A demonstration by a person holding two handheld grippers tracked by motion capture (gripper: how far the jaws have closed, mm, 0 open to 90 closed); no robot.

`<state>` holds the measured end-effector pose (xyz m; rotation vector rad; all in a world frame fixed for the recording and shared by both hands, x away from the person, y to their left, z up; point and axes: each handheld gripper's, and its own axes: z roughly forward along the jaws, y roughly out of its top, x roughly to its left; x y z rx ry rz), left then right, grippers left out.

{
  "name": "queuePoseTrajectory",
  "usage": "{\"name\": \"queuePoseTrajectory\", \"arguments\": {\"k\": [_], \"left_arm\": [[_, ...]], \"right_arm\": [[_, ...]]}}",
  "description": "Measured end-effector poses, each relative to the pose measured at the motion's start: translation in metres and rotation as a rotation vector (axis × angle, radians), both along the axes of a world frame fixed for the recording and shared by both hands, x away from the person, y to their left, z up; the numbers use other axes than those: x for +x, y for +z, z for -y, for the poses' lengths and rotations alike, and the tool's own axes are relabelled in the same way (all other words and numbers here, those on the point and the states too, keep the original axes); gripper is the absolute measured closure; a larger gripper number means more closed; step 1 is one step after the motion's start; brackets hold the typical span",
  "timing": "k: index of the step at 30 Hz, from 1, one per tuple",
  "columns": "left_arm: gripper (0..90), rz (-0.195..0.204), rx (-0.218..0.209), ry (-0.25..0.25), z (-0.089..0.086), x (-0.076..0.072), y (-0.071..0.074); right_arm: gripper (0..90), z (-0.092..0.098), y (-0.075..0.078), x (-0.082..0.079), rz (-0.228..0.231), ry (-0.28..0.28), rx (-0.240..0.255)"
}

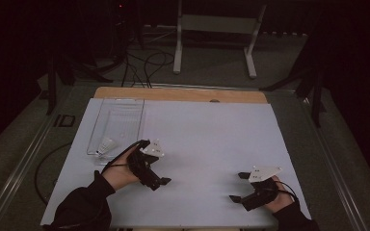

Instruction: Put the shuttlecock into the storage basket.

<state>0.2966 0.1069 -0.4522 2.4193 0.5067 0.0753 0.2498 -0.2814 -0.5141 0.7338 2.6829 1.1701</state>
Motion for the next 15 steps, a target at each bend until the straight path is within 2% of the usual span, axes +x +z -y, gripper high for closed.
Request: {"name": "queuePoseTrajectory", "arguments": {"k": [9, 15], "left_arm": [[0.1, -0.010, 0.001, 0.001, -0.008, -0.009, -0.016], [0.1, -0.019, -0.027, 0.012, -0.016, -0.017, -0.024]], "right_arm": [[11.0, 0.000, 0.000, 0.000, 0.000, 0.000, -0.006], [11.0, 0.000, -0.001, 0.000, -0.003, 0.000, -0.004]]}}
